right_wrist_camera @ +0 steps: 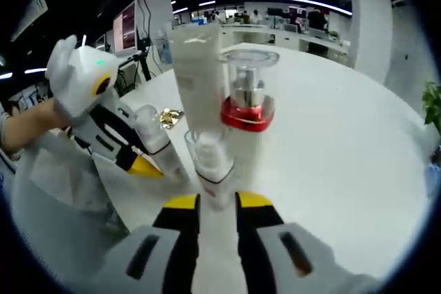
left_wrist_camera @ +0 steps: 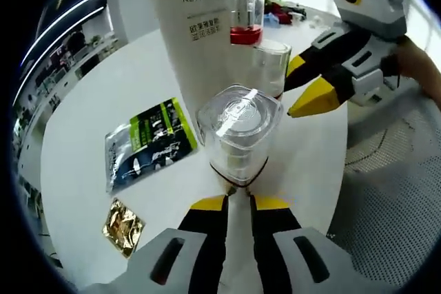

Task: Arrange the skincare products in the storage area until every visible bottle or jar stands upright without overlapping.

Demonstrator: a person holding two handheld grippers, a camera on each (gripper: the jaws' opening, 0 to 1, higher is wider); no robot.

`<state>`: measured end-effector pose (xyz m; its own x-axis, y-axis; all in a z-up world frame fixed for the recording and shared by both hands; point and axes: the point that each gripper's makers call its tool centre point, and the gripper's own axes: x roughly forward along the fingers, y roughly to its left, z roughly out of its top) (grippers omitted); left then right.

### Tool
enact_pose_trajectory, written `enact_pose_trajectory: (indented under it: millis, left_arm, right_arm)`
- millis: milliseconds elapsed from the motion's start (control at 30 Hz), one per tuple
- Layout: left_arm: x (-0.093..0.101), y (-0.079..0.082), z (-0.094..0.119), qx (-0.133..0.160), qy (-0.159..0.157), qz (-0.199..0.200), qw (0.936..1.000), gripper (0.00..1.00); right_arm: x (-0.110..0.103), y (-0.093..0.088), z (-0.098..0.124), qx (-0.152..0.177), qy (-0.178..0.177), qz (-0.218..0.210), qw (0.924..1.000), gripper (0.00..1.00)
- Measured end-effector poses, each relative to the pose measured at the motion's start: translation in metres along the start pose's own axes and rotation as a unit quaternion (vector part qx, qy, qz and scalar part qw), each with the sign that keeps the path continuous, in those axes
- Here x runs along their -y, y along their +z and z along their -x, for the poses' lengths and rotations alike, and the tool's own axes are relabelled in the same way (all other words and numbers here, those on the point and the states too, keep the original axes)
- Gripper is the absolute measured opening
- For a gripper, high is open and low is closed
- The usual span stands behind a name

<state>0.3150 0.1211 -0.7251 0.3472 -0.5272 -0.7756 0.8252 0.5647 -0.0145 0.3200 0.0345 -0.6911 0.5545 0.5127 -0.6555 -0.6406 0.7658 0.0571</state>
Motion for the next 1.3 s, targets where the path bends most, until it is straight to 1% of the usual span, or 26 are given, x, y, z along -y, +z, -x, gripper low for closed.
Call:
enact_pose_trajectory:
  millis: [200,400,767,1000,1300]
  left_arm:
    - [0.005,0.008,-0.008,0.004,-0.003,-0.004,1.0,0.09]
    - [0.008,0.014,-0.012,0.01,-0.004,0.003,0.9999,0.08]
    - [0.012,0.02,-0.02,0.014,-0.005,0.007,0.9999,0.07]
    - [0.011,0.025,-0.024,0.017,-0.004,0.011,0.9998,0.06]
    - [0.011,0.026,-0.026,0.018,-0.003,0.012,0.9998,0.05]
  right_arm:
    - [0.002,-0.004,-0.001,-0.005,-0.002,0.001,1.0,0.2]
    - [0.002,-0.004,-0.002,-0.005,-0.002,-0.001,1.0,0.19]
    - [0.003,-0.003,-0.004,-0.004,-0.003,0.002,1.0,0.17]
    - [0.004,-0.002,-0.005,-0.003,-0.004,0.001,1.0,0.15]
    - [0.006,0.0,-0.004,0.0,-0.009,0.001,1.0,0.13]
